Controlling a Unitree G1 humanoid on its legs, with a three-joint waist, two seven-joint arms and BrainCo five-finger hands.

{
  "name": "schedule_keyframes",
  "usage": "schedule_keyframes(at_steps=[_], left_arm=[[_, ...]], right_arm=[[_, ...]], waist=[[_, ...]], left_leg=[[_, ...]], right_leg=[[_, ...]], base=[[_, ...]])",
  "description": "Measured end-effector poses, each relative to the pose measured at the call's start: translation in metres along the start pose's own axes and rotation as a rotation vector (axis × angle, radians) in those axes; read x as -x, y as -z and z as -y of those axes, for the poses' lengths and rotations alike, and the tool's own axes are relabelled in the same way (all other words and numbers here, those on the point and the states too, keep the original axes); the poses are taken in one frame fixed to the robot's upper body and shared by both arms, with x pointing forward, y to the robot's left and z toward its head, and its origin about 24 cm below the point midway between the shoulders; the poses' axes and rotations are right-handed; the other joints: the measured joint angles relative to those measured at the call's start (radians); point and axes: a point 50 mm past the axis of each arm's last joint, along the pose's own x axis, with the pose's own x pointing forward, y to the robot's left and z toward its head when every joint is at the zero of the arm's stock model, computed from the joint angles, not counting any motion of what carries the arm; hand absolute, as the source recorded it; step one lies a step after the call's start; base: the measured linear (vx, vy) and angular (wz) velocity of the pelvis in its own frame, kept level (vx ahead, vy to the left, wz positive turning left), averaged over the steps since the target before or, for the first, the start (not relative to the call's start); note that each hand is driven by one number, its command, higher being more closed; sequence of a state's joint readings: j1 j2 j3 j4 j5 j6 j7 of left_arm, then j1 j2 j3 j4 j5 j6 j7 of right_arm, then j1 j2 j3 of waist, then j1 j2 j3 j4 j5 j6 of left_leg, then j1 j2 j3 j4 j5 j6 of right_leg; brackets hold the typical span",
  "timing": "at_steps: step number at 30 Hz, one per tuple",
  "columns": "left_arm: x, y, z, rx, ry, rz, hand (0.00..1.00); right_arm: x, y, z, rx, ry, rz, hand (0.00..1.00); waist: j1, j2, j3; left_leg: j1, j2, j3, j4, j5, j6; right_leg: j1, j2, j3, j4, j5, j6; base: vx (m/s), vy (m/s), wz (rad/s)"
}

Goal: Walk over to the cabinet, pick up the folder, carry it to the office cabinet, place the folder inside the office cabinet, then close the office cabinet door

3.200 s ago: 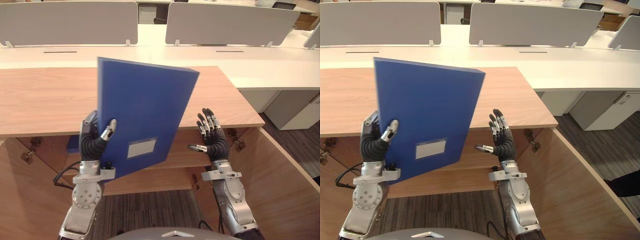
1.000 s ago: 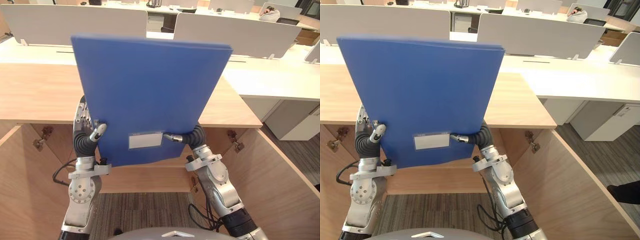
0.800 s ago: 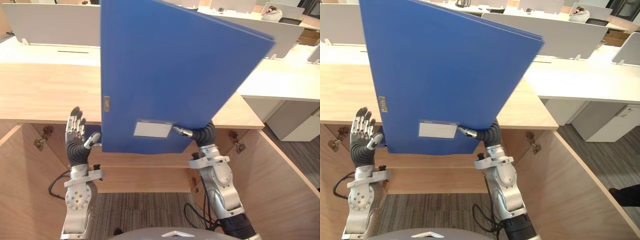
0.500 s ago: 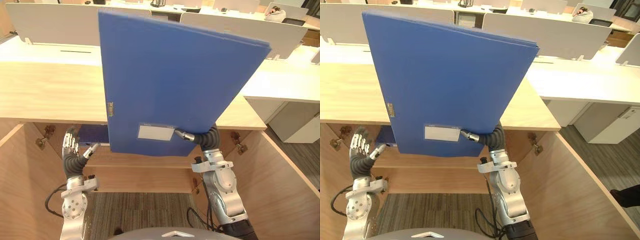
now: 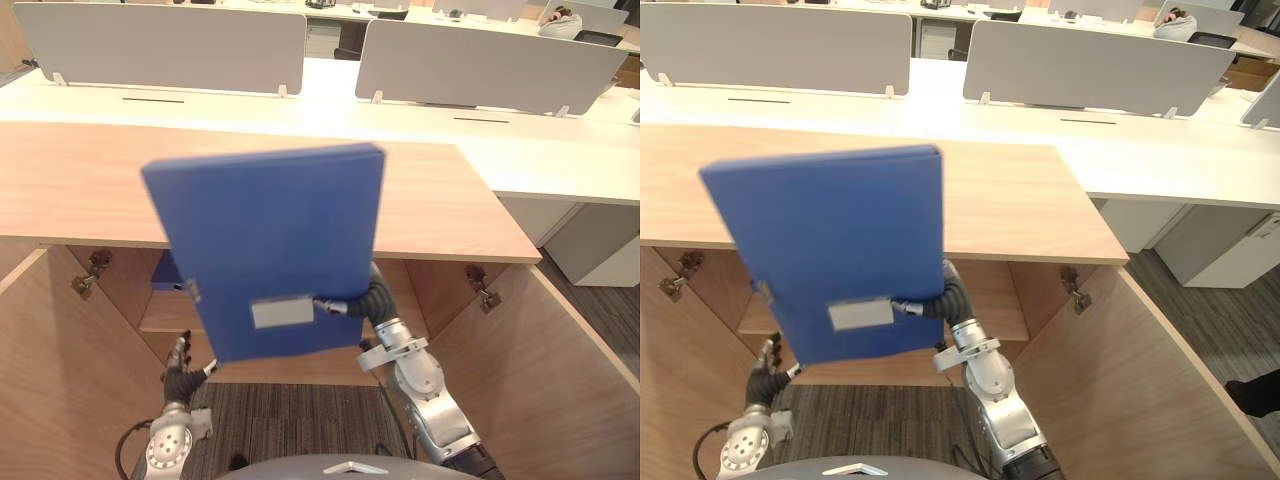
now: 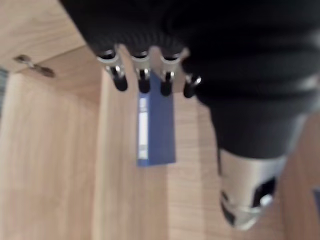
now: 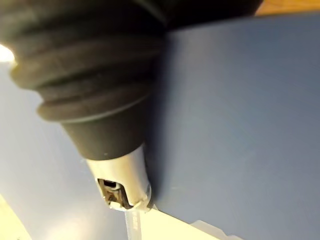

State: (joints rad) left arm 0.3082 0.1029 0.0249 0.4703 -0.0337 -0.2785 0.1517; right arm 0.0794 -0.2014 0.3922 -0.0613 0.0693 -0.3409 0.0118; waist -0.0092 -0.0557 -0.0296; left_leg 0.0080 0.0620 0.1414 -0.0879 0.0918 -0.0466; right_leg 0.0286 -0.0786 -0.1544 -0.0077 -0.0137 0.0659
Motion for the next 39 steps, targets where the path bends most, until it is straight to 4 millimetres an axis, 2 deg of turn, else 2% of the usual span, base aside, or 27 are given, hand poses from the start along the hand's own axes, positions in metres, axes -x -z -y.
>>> schedule_keyframes(at_steps=[5,8,11,14,16,19,24,28,32,35,37,39], left_arm=[[0.002,0.026,-0.005,-0.077,0.025,-0.125,0.00],[0.000,0.032,-0.006,-0.096,0.030,-0.158,0.00],[-0.005,0.032,-0.005,-0.107,0.036,-0.169,0.00],[-0.023,0.012,0.004,-0.110,0.056,-0.102,0.00],[-0.043,-0.012,0.007,-0.102,0.038,-0.025,0.00],[-0.058,-0.038,0.009,-0.080,0.015,0.053,0.00],[-0.062,-0.046,0.010,-0.045,-0.002,0.077,0.00],[-0.066,-0.070,0.006,0.000,-0.029,0.173,0.00],[-0.068,-0.091,0.007,0.072,-0.047,0.253,0.00],[-0.070,-0.121,0.010,0.123,-0.044,0.360,0.00],[-0.064,-0.153,0.012,0.177,-0.049,0.490,0.00],[-0.060,-0.166,0.010,0.233,-0.066,0.549,0.00]], right_arm=[[0.003,0.015,-0.017,0.018,-0.081,-0.066,1.00],[0.004,0.021,-0.025,0.045,-0.126,-0.091,1.00],[-0.003,0.025,-0.037,0.100,-0.215,-0.096,1.00],[-0.020,0.017,-0.040,0.184,-0.282,-0.036,1.00],[-0.040,0.003,-0.038,0.249,-0.288,0.044,1.00],[-0.060,-0.011,-0.036,0.301,-0.289,0.110,1.00],[-0.062,-0.014,-0.035,0.307,-0.261,0.126,1.00],[-0.066,-0.042,-0.035,0.304,-0.224,0.248,1.00],[-0.074,-0.065,-0.030,0.235,-0.161,0.331,1.00],[-0.082,-0.083,-0.020,0.156,-0.090,0.395,1.00],[-0.087,-0.094,-0.008,0.095,-0.034,0.432,1.00],[-0.090,-0.101,0.003,0.070,0.023,0.456,1.00]], waist=[[0.000,0.011,0.010],[0.002,0.017,0.030],[0.004,0.026,0.081],[0.009,0.017,0.184],[0.010,0.026,0.274],[0.010,0.052,0.343],[0.018,0.056,0.380],[0.036,0.071,0.406],[0.042,0.074,0.416],[0.045,0.075,0.438],[0.052,0.075,0.457],[0.055,0.076,0.471]], left_leg=[[0.000,0.000,0.007,0.000,-0.009,-0.004],[-0.001,0.000,0.013,0.000,-0.011,-0.005],[-0.020,0.006,0.038,0.001,-0.011,-0.006],[-0.092,0.012,0.052,0.055,-0.011,0.000],[-0.255,0.030,0.054,0.247,-0.071,0.012],[-0.420,0.067,0.051,0.438,-0.141,0.014],[-0.541,0.092,0.047,0.593,-0.207,0.014],[-0.711,0.133,0.042,0.756,-0.271,0.011],[-0.830,0.162,0.033,0.883,-0.310,0.010],[-0.907,0.177,0.023,0.967,-0.338,0.018],[-0.974,0.184,0.014,1.024,-0.356,0.020],[-1.018,0.187,0.001,1.059,-0.366,0.020]], right_leg=[[0.000,0.003,0.006,-0.003,0.002,0.000],[-0.006,0.003,0.012,-0.001,0.001,-0.001],[-0.047,0.003,0.038,0.026,0.001,-0.003],[-0.147,0.001,0.061,0.115,-0.004,-0.005],[-0.279,-0.002,0.077,0.224,-0.021,-0.012],[-0.421,0.010,0.088,0.354,-0.056,-0.015],[-0.557,-0.002,0.089,0.537,-0.136,-0.019],[-0.726,-0.002,0.090,0.694,-0.201,-0.031],[-0.840,0.001,0.091,0.810,-0.231,-0.035],[-0.914,0.006,0.098,0.886,-0.252,-0.034],[-0.980,0.006,0.102,0.944,-0.270,-0.034],[-1.024,0.006,0.103,0.982,-0.283,-0.035]], base=[[0.00,-0.001,-0.03],[0.00,0.004,-0.07],[-0.03,0.013,-0.25],[-0.08,0.009,-0.17],[-0.16,-0.005,-0.09],[-0.16,0.019,-0.13],[-0.12,-0.010,0.00],[-0.11,-0.020,-0.06],[-0.09,-0.016,-0.07],[-0.06,-0.001,-0.08],[-0.04,-0.021,-0.02],[-0.01,-0.050,-0.01]])
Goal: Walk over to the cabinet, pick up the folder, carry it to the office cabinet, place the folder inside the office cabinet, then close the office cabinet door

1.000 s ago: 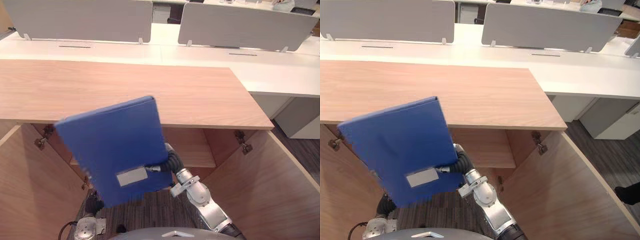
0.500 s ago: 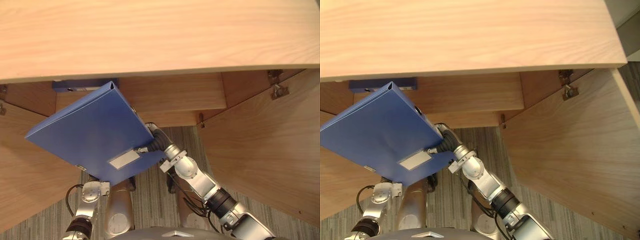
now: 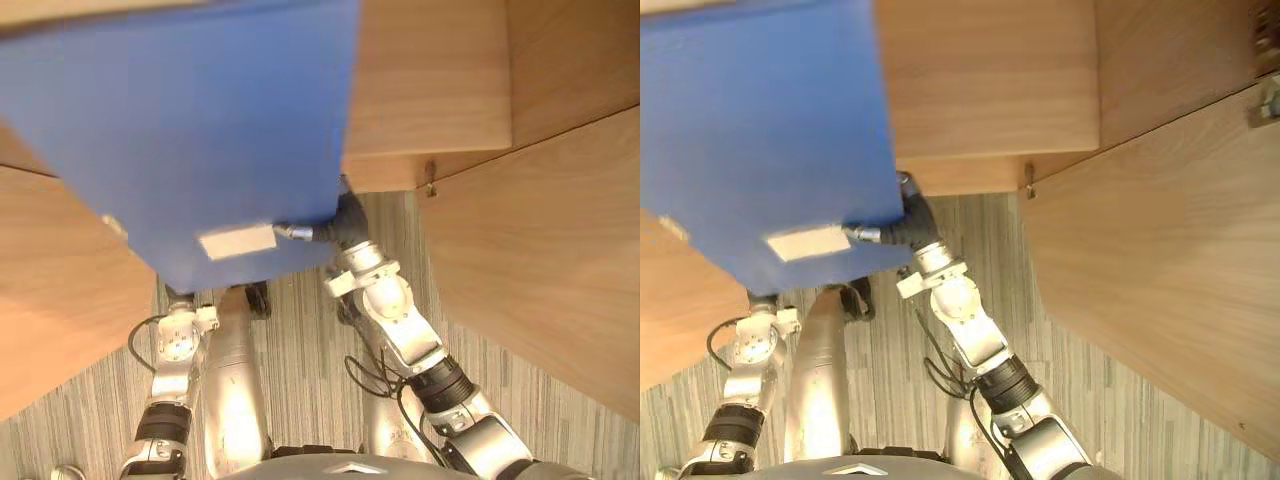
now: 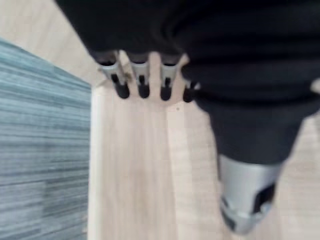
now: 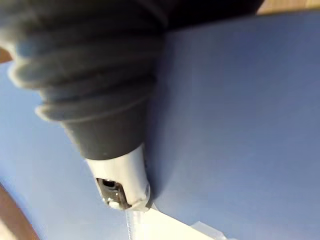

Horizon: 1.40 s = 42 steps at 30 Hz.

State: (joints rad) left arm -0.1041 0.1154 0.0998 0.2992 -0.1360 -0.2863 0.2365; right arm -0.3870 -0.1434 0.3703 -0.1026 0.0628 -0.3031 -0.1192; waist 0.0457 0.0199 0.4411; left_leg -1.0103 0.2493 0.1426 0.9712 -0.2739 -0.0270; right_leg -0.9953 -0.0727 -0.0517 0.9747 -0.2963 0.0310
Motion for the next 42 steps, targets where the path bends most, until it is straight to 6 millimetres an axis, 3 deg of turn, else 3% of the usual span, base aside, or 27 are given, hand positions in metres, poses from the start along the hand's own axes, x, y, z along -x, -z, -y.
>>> schedule_keyframes(at_steps=[4,9,14,25,39,42], left_arm=[[0.000,-0.010,0.005,0.067,-0.034,0.038,0.00],[0.000,-0.017,0.011,0.077,-0.024,0.066,0.00],[-0.011,-0.040,0.020,0.110,0.000,0.159,0.00],[-0.017,-0.046,0.016,0.144,-0.004,0.172,0.00],[-0.022,-0.053,0.029,0.168,0.042,0.174,0.00],[-0.022,-0.052,0.032,0.179,0.050,0.168,0.00]], right_arm=[[-0.009,-0.007,0.036,-0.059,0.211,0.039,1.00],[-0.018,-0.007,0.065,-0.133,0.343,0.057,1.00],[-0.045,-0.015,0.098,-0.243,0.451,0.105,1.00],[-0.098,-0.051,0.125,-0.473,0.507,0.226,1.00],[-0.137,-0.080,0.160,-0.757,0.647,0.286,1.00],[-0.144,-0.084,0.160,-0.815,0.652,0.289,1.00]], waist=[[0.013,0.001,0.025],[0.012,-0.001,0.034],[0.012,-0.002,0.041],[0.012,-0.002,0.042],[0.014,-0.001,0.042],[0.017,-0.001,0.042]], left_leg=[[-0.059,0.003,-0.021,0.038,-0.007,-0.004],[-0.090,0.003,-0.031,0.040,-0.004,-0.010],[-0.144,0.002,-0.040,0.039,0.008,-0.014],[-0.229,0.006,-0.058,0.074,0.012,-0.012],[-0.279,0.005,-0.064,0.053,0.045,-0.010],[-0.279,0.003,-0.065,0.034,0.060,-0.010]], right_leg=[[-0.051,-0.002,-0.012,0.048,-0.022,-0.007],[-0.081,-0.002,-0.020,0.060,-0.028,-0.011],[-0.133,-0.004,-0.029,0.066,-0.026,-0.014],[-0.206,-0.006,-0.041,0.096,-0.025,-0.015],[-0.252,-0.007,-0.054,0.079,-0.003,-0.023],[-0.251,-0.008,-0.061,0.068,0.003,-0.028]], base=[[0.00,-0.069,0.07],[-0.01,-0.072,0.04],[-0.02,-0.056,0.02],[-0.02,-0.014,0.01],[0.00,0.000,0.00],[0.00,-0.003,0.04]])
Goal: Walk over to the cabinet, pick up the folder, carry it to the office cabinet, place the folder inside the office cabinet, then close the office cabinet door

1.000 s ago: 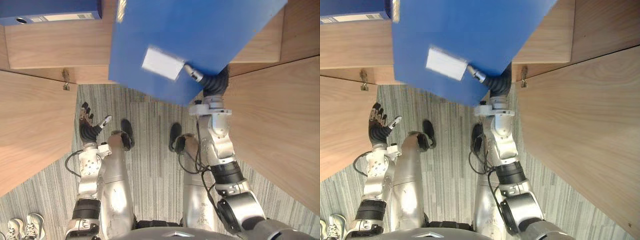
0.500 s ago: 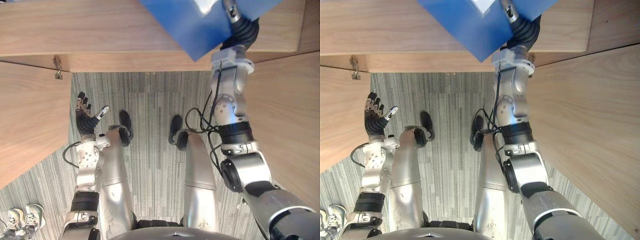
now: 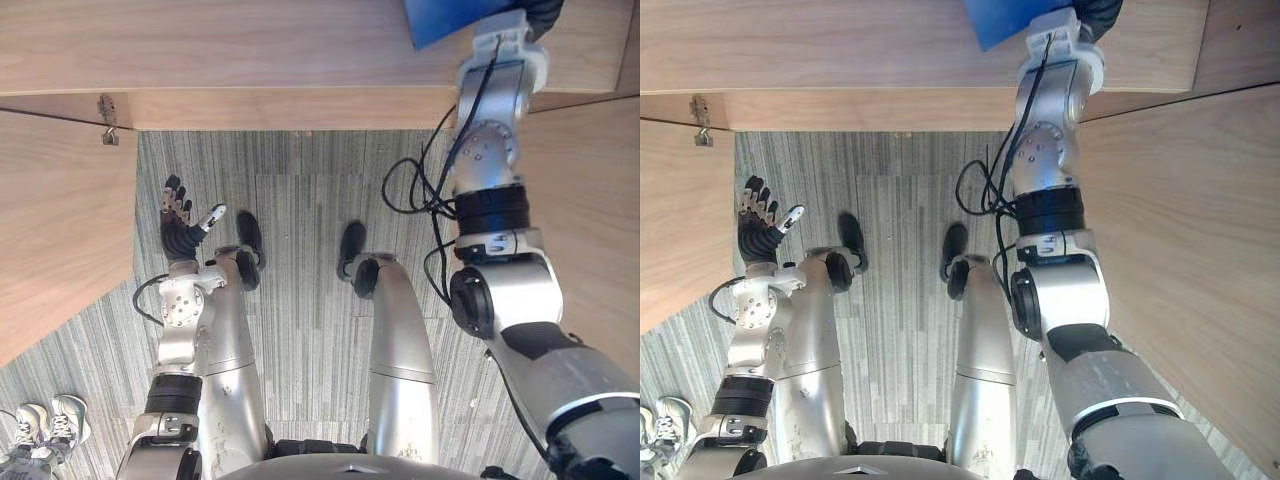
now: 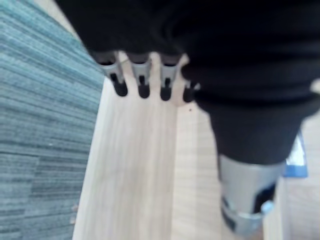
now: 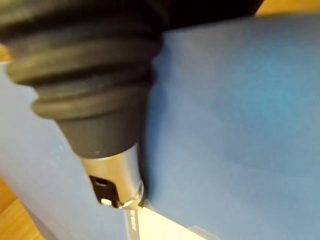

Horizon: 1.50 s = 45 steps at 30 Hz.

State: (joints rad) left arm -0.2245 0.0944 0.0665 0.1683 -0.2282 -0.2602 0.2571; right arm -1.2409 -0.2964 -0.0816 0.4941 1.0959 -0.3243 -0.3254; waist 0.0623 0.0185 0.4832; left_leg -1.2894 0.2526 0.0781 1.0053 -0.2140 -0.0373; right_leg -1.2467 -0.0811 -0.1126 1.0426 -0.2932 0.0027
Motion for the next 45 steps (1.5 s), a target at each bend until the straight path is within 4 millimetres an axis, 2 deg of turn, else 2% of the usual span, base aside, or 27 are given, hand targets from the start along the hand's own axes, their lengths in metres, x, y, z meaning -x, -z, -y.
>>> schedule_keyframes(at_steps=[2,3,7,15,27,32,35,39,43,45], left_arm=[[0.001,0.001,0.002,0.007,0.007,-0.005,0.00],[0.001,0.001,0.003,0.010,0.008,-0.007,0.00],[0.002,0.003,0.006,0.024,0.008,-0.013,0.00],[0.003,0.003,0.009,0.030,0.019,-0.017,0.00],[0.003,0.004,0.008,0.049,0.014,-0.023,0.00],[0.003,0.004,0.008,0.046,0.018,-0.024,0.00],[0.003,0.004,0.008,0.043,0.030,-0.025,0.00],[0.004,0.007,0.010,0.026,0.062,-0.043,0.00],[0.003,0.007,0.003,-0.015,0.087,-0.047,0.00],[0.002,0.008,0.001,-0.031,0.101,-0.052,0.00]], right_arm=[[-0.003,-0.001,-0.004,-0.048,0.024,-0.008,1.00],[-0.004,-0.001,-0.005,-0.066,0.033,-0.011,0.00],[-0.010,-0.001,-0.013,-0.134,0.043,-0.022,0.00],[-0.018,-0.001,-0.028,-0.162,0.035,-0.030,0.00],[-0.018,-0.001,-0.037,-0.103,-0.017,-0.026,0.00],[-0.012,-0.005,-0.041,0.037,-0.118,-0.010,0.00],[-0.008,-0.011,-0.044,0.197,-0.230,0.000,0.00],[0.000,-0.011,-0.022,0.359,-0.306,-0.059,0.00],[0.009,-0.007,-0.007,0.571,-0.417,-0.141,0.00],[0.011,-0.013,-0.001,0.680,-0.475,-0.162,0.00]], waist=[[0.009,0.000,0.000],[0.013,0.000,0.000],[0.018,0.000,-0.001],[0.019,0.000,-0.002],[0.018,0.000,-0.002],[0.015,0.000,-0.002],[0.001,0.000,-0.002],[-0.007,-0.001,-0.003],[-0.014,-0.001,-0.003],[-0.015,-0.001,-0.003]], left_leg=[[0.000,-0.001,-0.001,-0.016,0.014,-0.002],[0.000,-0.002,-0.001,-0.020,0.018,-0.004],[0.005,-0.009,-0.001,-0.060,0.049,-0.009],[0.017,-0.015,-0.005,-0.122,0.100,-0.017],[0.024,-0.018,-0.015,-0.175,0.146,-0.023],[0.043,-0.015,-0.013,-0.193,0.152,-0.023],[0.052,-0.015,-0.007,-0.205,0.155,-0.019],[0.073,-0.014,0.002,-0.221,0.156,-0.015],[0.090,-0.013,0.011,-0.237,0.158,-0.010],[0.091,-0.014,0.017,-0.246,0.161,-0.007]], right_leg=[[0.000,-0.001,-0.007,-0.008,0.005,-0.006],[0.000,-0.001,-0.010,-0.009,0.006,-0.008],[0.000,-0.003,-0.018,-0.028,0.021,-0.019],[0.005,-0.005,-0.036,-0.062,0.049,-0.037],[0.009,-0.004,-0.055,-0.090,0.072,-0.051],[0.027,0.000,-0.059,-0.110,0.076,-0.050],[0.039,0.001,-0.058,-0.130,0.090,-0.046],[0.064,0.004,-0.054,-0.162,0.104,-0.038],[0.081,0.009,-0.047,-0.189,0.113,-0.028],[0.082,0.009,-0.045,-0.201,0.119,-0.023]], base=[[-0.01,-0.010,0.09],[-0.01,-0.009,0.10],[-0.02,-0.007,0.08],[-0.02,-0.003,0.05],[-0.02,-0.003,0.03],[0.00,0.000,0.00],[0.00,0.003,-0.02],[0.00,0.014,-0.05],[-0.01,0.006,-0.06],[0.00,0.000,0.00]])
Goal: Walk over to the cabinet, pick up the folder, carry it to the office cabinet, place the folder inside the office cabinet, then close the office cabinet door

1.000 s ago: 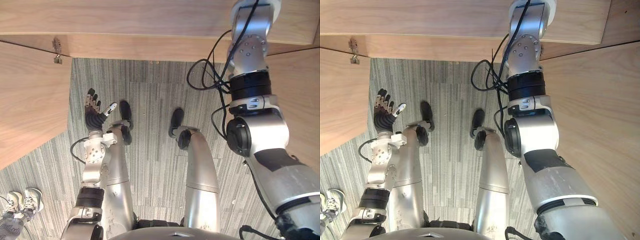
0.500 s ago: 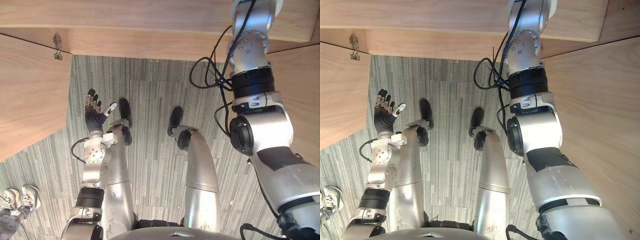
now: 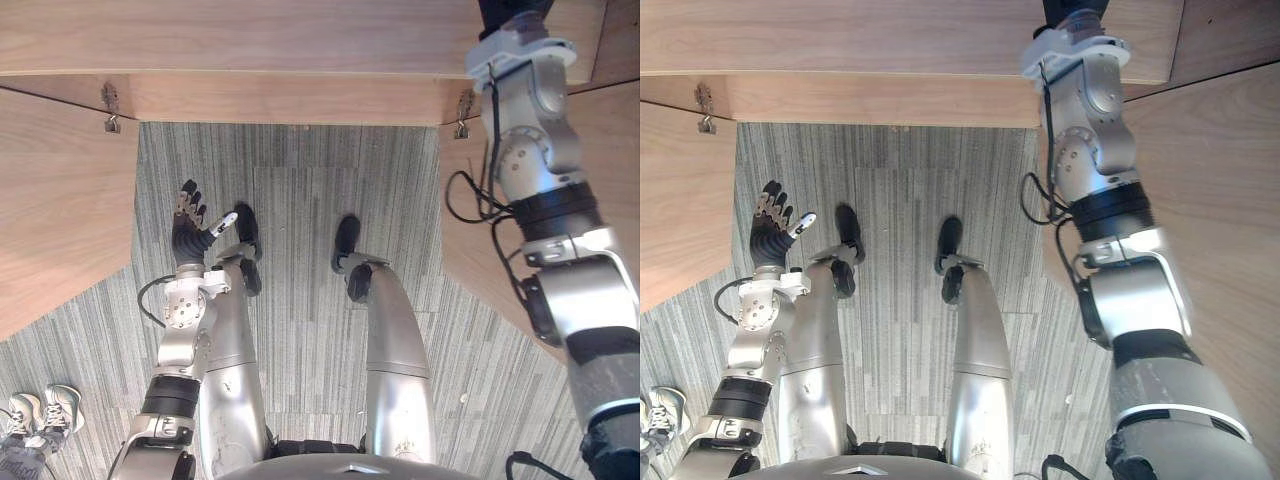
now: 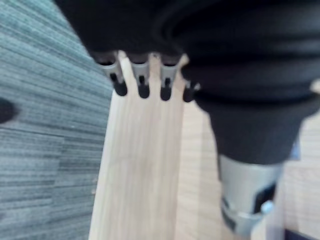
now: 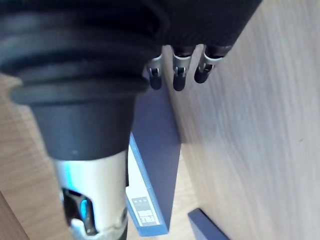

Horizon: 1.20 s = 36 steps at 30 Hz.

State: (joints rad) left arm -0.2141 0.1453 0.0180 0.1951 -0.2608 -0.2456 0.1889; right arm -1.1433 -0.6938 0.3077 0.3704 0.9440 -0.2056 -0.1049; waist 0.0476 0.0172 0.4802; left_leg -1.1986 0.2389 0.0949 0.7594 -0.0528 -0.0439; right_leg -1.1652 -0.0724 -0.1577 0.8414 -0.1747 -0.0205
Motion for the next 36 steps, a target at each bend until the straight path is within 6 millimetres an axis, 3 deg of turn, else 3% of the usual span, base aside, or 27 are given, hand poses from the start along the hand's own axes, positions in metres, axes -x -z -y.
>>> schedule_keyframes(at_steps=[6,13,20,27,28,36], left_arm=[[-0.002,0.007,-0.004,-0.048,0.035,-0.040,0.00],[-0.017,-0.003,0.003,-0.043,0.054,-0.007,0.00],[-0.025,-0.013,-0.004,-0.031,0.027,0.025,0.00],[-0.025,-0.017,-0.006,-0.026,0.040,0.045,0.00],[-0.025,-0.017,-0.006,-0.025,0.040,0.044,0.00],[-0.023,-0.013,0.000,0.010,0.019,0.035,0.00]], right_arm=[[0.010,0.014,0.002,0.324,-0.150,-0.112,0.00],[0.021,0.024,0.005,0.652,-0.197,-0.131,0.00],[0.035,0.037,0.013,0.594,-0.124,-0.141,0.00],[0.051,0.041,0.020,0.426,-0.103,-0.153,0.00],[0.057,0.041,0.022,0.386,-0.074,-0.138,1.00],[0.082,0.045,0.017,0.253,0.202,0.001,1.00]], waist=[[-0.013,-0.002,-0.002],[-0.005,-0.002,-0.002],[-0.007,-0.002,-0.002],[-0.007,-0.002,-0.002],[-0.008,-0.002,-0.002],[-0.012,-0.002,-0.002]], left_leg=[[0.042,-0.001,0.021,-0.013,-0.010,0.020],[0.042,0.000,0.047,-0.015,-0.016,0.033],[0.039,-0.004,0.046,-0.031,-0.010,0.034],[0.050,-0.007,0.047,-0.053,0.004,0.028],[0.050,-0.007,0.047,-0.057,0.006,0.027],[0.050,-0.006,0.047,-0.063,0.009,0.027]], right_leg=[[0.040,-0.004,0.007,-0.022,0.008,0.008],[0.046,-0.010,0.016,-0.052,0.025,0.020],[0.044,-0.011,0.014,-0.061,0.032,0.023],[0.044,-0.013,0.011,-0.066,0.029,0.022],[0.044,-0.012,0.011,-0.068,0.029,0.022],[0.039,-0.011,0.014,-0.071,0.033,0.016]], base=[[0.00,0.000,-0.01],[0.00,0.013,-0.03],[0.00,0.000,0.00],[-0.01,-0.016,0.02],[0.00,0.000,0.00],[0.00,0.000,0.00]])
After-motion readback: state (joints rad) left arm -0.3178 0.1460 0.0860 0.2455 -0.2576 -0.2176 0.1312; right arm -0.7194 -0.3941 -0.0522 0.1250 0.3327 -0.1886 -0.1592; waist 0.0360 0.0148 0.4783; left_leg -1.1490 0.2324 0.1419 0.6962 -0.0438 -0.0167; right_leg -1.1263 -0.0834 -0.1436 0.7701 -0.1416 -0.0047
